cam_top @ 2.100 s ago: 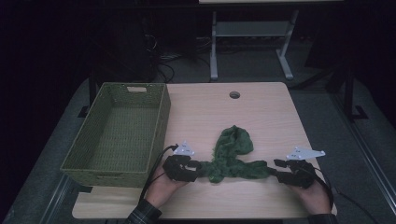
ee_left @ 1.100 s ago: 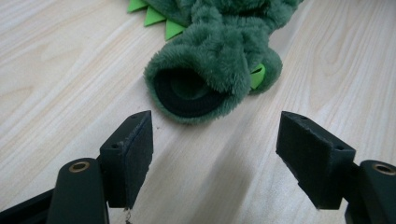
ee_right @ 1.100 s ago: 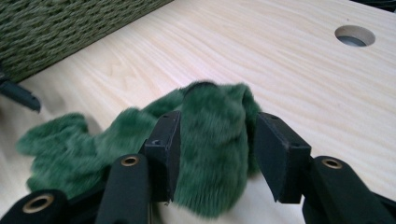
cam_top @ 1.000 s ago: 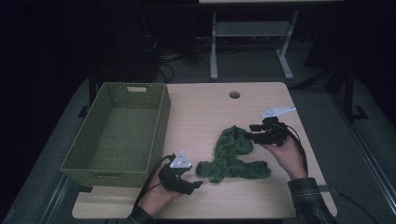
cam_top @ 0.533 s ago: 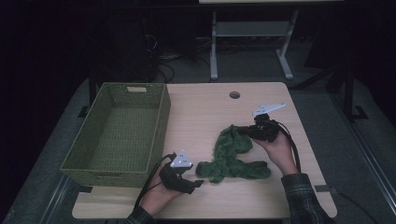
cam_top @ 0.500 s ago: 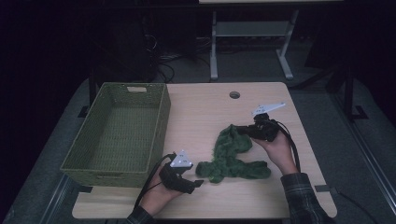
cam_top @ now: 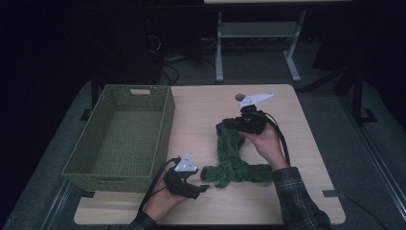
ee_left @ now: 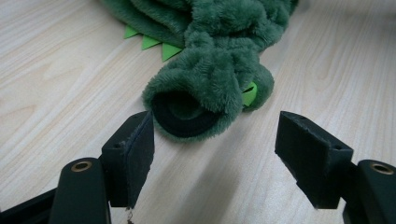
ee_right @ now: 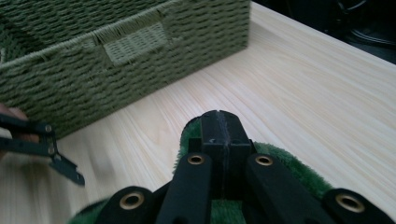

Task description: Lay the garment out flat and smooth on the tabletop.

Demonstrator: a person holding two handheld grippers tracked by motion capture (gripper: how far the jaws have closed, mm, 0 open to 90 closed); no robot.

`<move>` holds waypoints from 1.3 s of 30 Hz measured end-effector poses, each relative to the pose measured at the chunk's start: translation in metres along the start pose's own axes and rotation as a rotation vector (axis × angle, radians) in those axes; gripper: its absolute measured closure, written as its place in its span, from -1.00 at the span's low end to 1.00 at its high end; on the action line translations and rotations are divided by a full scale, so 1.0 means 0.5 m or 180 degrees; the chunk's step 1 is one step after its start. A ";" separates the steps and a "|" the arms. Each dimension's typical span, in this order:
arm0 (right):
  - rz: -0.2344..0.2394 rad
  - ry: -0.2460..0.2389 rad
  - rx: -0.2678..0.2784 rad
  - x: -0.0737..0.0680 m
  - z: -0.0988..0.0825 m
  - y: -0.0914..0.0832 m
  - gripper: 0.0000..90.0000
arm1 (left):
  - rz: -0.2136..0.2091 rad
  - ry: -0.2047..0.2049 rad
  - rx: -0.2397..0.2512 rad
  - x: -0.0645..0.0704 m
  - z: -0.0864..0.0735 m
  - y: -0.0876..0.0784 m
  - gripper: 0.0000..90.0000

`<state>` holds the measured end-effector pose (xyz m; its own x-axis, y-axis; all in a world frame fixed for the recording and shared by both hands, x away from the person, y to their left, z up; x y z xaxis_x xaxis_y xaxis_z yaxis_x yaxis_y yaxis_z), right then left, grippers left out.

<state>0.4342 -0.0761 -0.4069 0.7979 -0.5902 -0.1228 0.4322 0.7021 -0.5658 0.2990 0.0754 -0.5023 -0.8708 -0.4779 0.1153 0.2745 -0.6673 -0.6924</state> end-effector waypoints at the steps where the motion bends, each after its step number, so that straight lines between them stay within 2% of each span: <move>1: 0.0018 -0.0009 -0.0013 -0.003 0.003 0.008 1.00 | -0.0002 0.0001 -0.0001 0.000 0.000 0.000 -0.38; 5: 0.0110 -0.0055 -0.0067 -0.019 0.011 0.057 1.00 | -0.0012 0.0007 0.0004 0.001 0.000 0.001 -0.38; 8: 0.0146 -0.0074 -0.0209 -0.030 -0.002 0.100 1.00 | -0.0019 -0.0016 0.0016 0.004 0.001 0.002 -0.38; 10: 0.0137 -0.0096 -0.0328 -0.033 -0.017 0.126 1.00 | -0.0017 0.0013 -0.0012 0.004 0.000 0.002 -0.38; 14: 0.0097 -0.0096 -0.0527 -0.026 -0.054 0.159 1.00 | -0.0034 -0.0012 -0.0022 0.006 -0.001 0.003 -0.38; 20: -0.0039 -0.0016 -0.0744 0.009 -0.117 0.177 1.00 | -0.0043 -0.0009 -0.0038 0.006 -0.003 0.007 -0.38; 22: -0.0049 0.0034 -0.0777 0.018 -0.129 0.178 1.00 | -0.0050 -0.0018 -0.0054 0.008 -0.003 0.009 -0.38; 25: -0.0124 -0.0006 -0.0797 0.028 -0.137 0.179 1.00 | -0.0051 -0.0005 -0.0052 0.009 -0.003 0.010 -0.38; 27: -0.0124 0.0028 -0.0749 0.028 -0.132 0.173 0.86 | -0.0053 -0.0007 -0.0048 0.009 -0.003 0.010 -0.38; 29: -0.0112 0.0043 -0.0659 0.028 -0.121 0.162 0.62 | -0.0056 -0.0013 -0.0048 0.009 -0.003 0.010 -0.38; 32: -0.0172 0.0048 -0.0513 0.031 -0.094 0.128 0.38 | -0.0052 -0.0005 -0.0048 0.007 -0.003 0.010 -0.38; 35: -0.0302 0.0035 -0.0334 0.044 -0.070 0.089 0.33 | -0.0047 -0.0009 -0.0026 0.007 -0.001 0.010 -0.38; 36: -0.0342 0.0071 -0.0255 0.056 -0.065 0.068 0.33 | -0.0049 -0.0012 -0.0023 0.007 -0.001 0.010 -0.38; 39: -0.0401 0.0143 -0.0278 0.073 -0.073 0.048 0.33 | -0.0048 -0.0009 -0.0038 0.007 -0.002 0.010 -0.38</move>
<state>0.4584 -0.0955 -0.4546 0.7192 -0.6900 -0.0816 0.4880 0.5852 -0.6476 0.2968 0.0709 -0.5060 -0.8737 -0.4694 0.1279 0.2563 -0.6675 -0.6991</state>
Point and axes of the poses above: each handheld gripper's, and its own axes: y roughly forward along the jaws, z roughly out of its top, x roughly to its right, the point moved 8 cm from there along y, roughly forward along the jaws, and after that the axes turned 2 degrees about -z, right-handed, at the moved point
